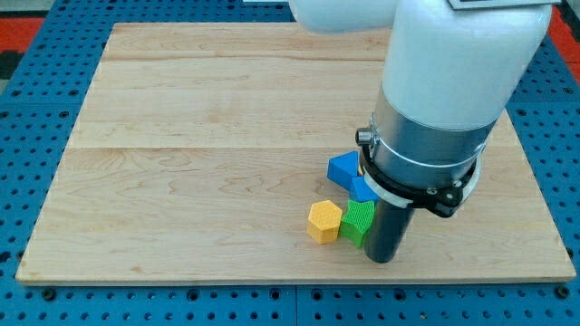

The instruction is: Push the green star into the blue cube

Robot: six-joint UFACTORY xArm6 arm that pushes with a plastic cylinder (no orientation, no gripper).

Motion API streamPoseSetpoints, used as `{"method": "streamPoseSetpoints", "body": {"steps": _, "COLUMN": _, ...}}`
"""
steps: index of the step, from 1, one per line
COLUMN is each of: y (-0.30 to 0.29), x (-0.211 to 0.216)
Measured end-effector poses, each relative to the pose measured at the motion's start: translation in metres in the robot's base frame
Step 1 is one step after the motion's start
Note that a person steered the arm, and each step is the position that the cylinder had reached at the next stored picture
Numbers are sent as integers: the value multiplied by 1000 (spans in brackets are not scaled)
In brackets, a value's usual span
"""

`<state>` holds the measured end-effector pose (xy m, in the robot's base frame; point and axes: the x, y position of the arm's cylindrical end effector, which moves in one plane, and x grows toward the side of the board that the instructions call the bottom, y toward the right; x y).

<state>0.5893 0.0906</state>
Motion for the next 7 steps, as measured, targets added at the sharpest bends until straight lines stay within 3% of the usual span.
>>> {"method": "streamPoseSetpoints", "body": {"steps": 1, "y": 0, "x": 7}}
{"method": "streamPoseSetpoints", "body": {"steps": 2, "y": -42, "x": 29}}
{"method": "streamPoseSetpoints", "body": {"steps": 3, "y": -70, "x": 0}}
{"method": "streamPoseSetpoints", "body": {"steps": 5, "y": 28, "x": -12}}
{"method": "streamPoseSetpoints", "body": {"steps": 7, "y": 62, "x": -13}}
